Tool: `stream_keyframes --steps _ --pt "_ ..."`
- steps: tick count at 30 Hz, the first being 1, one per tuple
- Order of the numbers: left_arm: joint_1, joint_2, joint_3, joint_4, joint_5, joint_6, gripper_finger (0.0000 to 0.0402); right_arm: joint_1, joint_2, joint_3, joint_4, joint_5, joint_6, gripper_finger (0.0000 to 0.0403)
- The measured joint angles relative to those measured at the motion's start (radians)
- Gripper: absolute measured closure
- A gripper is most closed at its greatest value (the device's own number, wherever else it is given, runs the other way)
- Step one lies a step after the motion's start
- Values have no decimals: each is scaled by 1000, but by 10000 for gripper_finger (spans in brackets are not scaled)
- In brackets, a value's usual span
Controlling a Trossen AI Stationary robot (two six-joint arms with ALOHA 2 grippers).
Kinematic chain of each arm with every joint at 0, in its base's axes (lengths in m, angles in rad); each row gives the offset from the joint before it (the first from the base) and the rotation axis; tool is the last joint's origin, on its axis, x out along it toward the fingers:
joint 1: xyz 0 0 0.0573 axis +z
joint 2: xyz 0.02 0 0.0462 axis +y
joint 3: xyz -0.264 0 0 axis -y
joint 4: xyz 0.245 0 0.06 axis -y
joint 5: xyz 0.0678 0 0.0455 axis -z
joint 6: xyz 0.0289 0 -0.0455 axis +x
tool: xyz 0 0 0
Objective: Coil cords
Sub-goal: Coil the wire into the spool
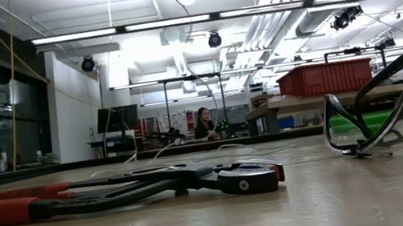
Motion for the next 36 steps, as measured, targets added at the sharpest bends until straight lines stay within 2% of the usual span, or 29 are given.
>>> stream_keyframes --steps 3,7,11,14,17,23,26,36 --pt "0 0 0 0 0 8 401 0 0 0 0 1 -3 324" --pt "2 0 0 0 0 9 401 4 -1 0 -1 -6 1 388" --pt "36 -17 0 -26 48 -19 401 24 -25 0 -37 8 -1 399" --pt "86 -68 0 -164 78 -37 401 43 -64 0 -136 3 -5 401" --pt "132 -129 0 -365 80 6 401 67 -107 0 -231 3 -23 402" --pt "186 -220 0 -714 81 53 401 93 -176 0 -309 -1 -30 402" --pt "186 -245 0 -828 92 53 401 92 -196 0 -322 0 -37 402" --pt "107 -223 0 -1049 240 -37 401 40 -220 0 -322 -1 -64 403"
